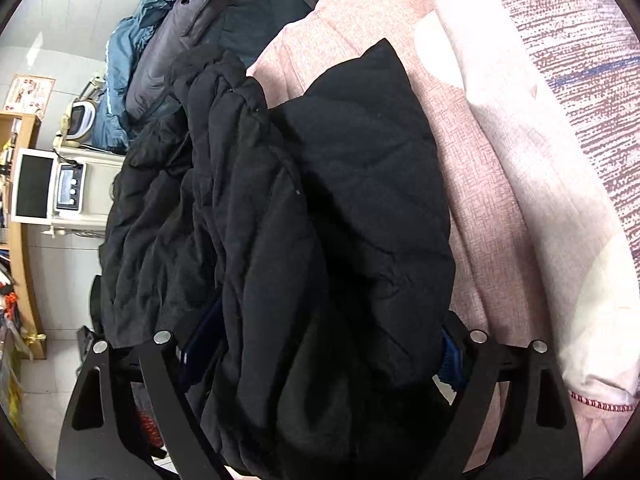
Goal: Fold large clothes
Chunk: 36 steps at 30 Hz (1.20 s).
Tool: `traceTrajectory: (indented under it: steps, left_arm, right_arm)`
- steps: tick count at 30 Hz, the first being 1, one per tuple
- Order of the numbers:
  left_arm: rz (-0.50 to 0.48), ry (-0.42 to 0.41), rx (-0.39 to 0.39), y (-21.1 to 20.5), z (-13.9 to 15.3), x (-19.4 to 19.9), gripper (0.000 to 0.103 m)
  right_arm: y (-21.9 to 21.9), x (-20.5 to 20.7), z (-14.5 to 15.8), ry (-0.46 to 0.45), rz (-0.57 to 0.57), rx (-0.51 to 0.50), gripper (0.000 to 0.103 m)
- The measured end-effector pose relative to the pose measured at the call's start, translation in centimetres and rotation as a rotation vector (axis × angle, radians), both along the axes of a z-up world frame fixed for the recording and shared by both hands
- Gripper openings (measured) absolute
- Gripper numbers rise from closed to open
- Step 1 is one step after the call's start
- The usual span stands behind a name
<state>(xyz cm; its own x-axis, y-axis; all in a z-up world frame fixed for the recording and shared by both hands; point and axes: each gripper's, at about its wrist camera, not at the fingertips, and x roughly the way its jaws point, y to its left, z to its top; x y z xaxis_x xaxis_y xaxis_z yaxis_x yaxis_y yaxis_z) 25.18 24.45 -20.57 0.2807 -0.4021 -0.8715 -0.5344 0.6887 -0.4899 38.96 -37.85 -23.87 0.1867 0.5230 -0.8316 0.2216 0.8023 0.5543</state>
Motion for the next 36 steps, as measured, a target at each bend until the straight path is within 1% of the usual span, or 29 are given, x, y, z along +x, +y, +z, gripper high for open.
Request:
traceTrajectory:
  steps: [2,3,5,6,7,8,9,10,11,12,13,14,15,16,17,19,20,23,24,25,26,28,30,32,33,34,35,36]
  left_arm:
    - [-0.012,-0.007,0.018,-0.4,0.2,0.1,0.097]
    - [-0.008,-0.012,0.013,-0.4,0.3,0.1,0.095]
    - [-0.006,-0.022,-0.001,-0.5,0.6,0.0,0.085]
    - [-0.012,-0.028,0.006,-0.5,0.9,-0.1,0.076]
    - [-0.026,-0.039,0.024,-0.7,1.5,-0.2,0.067]
    - [-0.042,-0.051,0.047,-1.1,2.0,-0.4,0.064]
    - [-0.060,-0.062,0.075,-1.4,2.6,-0.5,0.057]
    - [-0.077,-0.073,0.107,-1.9,3.2,-0.6,0.050]
    - [-0.092,-0.082,0.135,-2.2,3.8,-0.6,0.047]
    - [-0.109,-0.091,0.166,-2.7,4.5,-0.8,0.041]
    - [-0.136,-0.104,0.217,-3.5,5.6,-0.9,0.036]
    - [-0.150,-0.113,0.244,-4.0,6.3,-0.9,0.034]
    - [-0.167,-0.130,0.280,-4.7,7.4,-1.1,0.030]
    - [-0.174,-0.143,0.295,-5.1,8.2,-1.2,0.027]
    - [-0.175,-0.165,0.305,-5.5,9.3,-1.5,0.026]
    - [-0.168,-0.209,0.304,-6.0,11.5,-2.1,0.023]
    - [-0.171,-0.238,0.303,-6.6,13.1,-2.5,0.022]
    - [-0.194,-0.314,0.295,-7.7,16.7,-3.6,0.020]
    - [-0.215,-0.347,0.301,-8.4,18.3,-4.0,0.020]
    - [-0.233,-0.369,0.306,-8.7,19.3,-4.5,0.020]
    - [-0.265,-0.409,0.320,-9.8,21.1,-4.9,0.020]
    - [-0.304,-0.461,0.341,-11.5,23.5,-5.5,0.020]
    - [-0.346,-0.523,0.349,-13.6,26.1,-6.0,0.020]
    - [-0.394,-0.592,0.348,-16.8,28.7,-5.8,0.019]
    - [-0.421,-0.624,0.347,-18.0,29.7,-6.0,0.020]
    - [-0.463,-0.668,0.344,-20.2,31.1,-6.1,0.020]
    - [-0.492,-0.693,0.341,-21.6,31.6,-6.1,0.020]
    - [-0.533,-0.725,0.335,-23.7,32.4,-6.2,0.020]
  right_arm:
    - [0.4,-0.1,0.2,-0.001,-0.003,-0.044,0.080]
    - [0.4,-0.2,0.4,-0.002,-0.002,-0.065,0.078]
    - [1.0,-0.2,0.9,-0.011,0.004,-0.106,0.064]
    - [1.4,-0.4,1.3,-0.021,0.009,-0.135,0.060]
    - [1.8,-0.5,1.9,-0.037,0.019,-0.165,0.052]
    - [2.3,-0.7,2.4,-0.052,0.032,-0.195,0.045]
    - [2.6,-0.9,2.8,-0.064,0.043,-0.215,0.041]
    - [3.1,-1.1,3.4,-0.078,0.057,-0.241,0.035]
    - [3.6,-1.4,4.2,-0.099,0.078,-0.272,0.029]
    - [4.1,-1.6,4.8,-0.114,0.097,-0.296,0.027]
    - [4.7,-1.8,5.7,-0.136,0.125,-0.326,0.024]
    - [5.1,-2.1,6.4,-0.155,0.149,-0.348,0.022]
    - [6.0,-2.6,7.9,-0.197,0.190,-0.382,0.021]
    - [6.4,-3.0,9.1,-0.232,0.215,-0.396,0.020]
    - [6.7,-3.4,10.1,-0.260,0.228,-0.397,0.019]
    - [7.1,-4.4,13.3,-0.327,0.236,-0.364,0.018]
    - [7.1,-4.7,14.3,-0.343,0.235,-0.354,0.017]
    - [6.4,-6.3,18.6,-0.411,0.220,-0.329,0.016]
    - [6.1,-6.6,19.6,-0.427,0.221,-0.329,0.015]
    - [5.8,-7.1,20.8,-0.444,0.222,-0.333,0.015]
    - [5.4,-7.6,22.1,-0.462,0.225,-0.337,0.015]
    - [5.1,-8.6,24.1,-0.495,0.237,-0.363,0.015]
    - [3.5,-10.1,26.6,-0.527,0.229,-0.375,0.015]
    - [1.4,-11.8,28.5,-0.550,0.198,-0.379,0.015]
    - [-0.4,-12.8,29.9,-0.561,0.162,-0.381,0.015]
    - [-2.4,-13.9,31.1,-0.571,0.116,-0.380,0.015]
    - [-3.8,-15.0,31.8,-0.579,0.083,-0.380,0.015]
    - [-6.4,-16.5,33.0,-0.593,0.022,-0.380,0.015]
